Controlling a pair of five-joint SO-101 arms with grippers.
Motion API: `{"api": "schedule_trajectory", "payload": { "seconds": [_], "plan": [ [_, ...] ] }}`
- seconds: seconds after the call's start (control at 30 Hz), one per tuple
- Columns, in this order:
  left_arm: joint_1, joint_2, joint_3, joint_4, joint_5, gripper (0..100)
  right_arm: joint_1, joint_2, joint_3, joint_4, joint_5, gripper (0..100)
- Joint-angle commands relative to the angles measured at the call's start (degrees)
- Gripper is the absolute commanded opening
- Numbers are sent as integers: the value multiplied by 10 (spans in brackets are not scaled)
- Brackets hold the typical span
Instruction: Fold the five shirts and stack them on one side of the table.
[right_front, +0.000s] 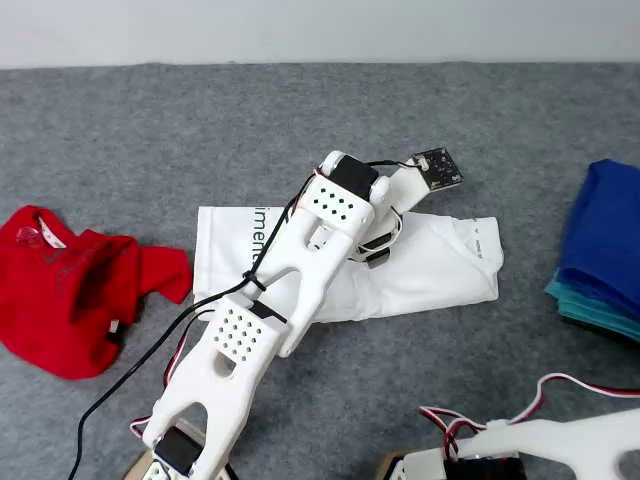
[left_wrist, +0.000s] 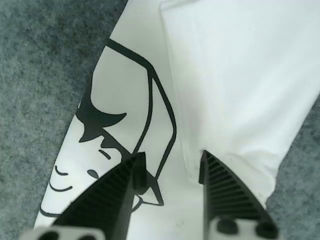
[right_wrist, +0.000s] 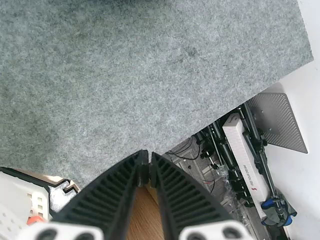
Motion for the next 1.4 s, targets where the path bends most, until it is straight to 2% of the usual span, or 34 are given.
{"api": "schedule_trajectory", "payload": {
  "seconds": [0.0,0.13,0.3,0.43,0.57,0.73,0.97,1.37],
  "plan": [
    [-11,-76,-5,18,12,175,4,-11,-2,23,3,10],
    [-62,-152,58,18,59,137,3,-11,-2,23,3,10],
    [-191,-244,185,18,133,100,0,-11,-2,23,2,10],
    [-286,-307,291,18,169,182,0,-11,-2,23,2,10],
    [-339,-326,356,14,172,221,0,-11,-2,23,1,10],
    [-361,-302,412,-18,171,222,4,-11,13,23,1,10],
    [-360,-215,414,-74,173,222,13,-11,17,23,2,10],
    [-360,-118,376,-85,186,194,9,-74,19,22,4,10]
  ]
}}
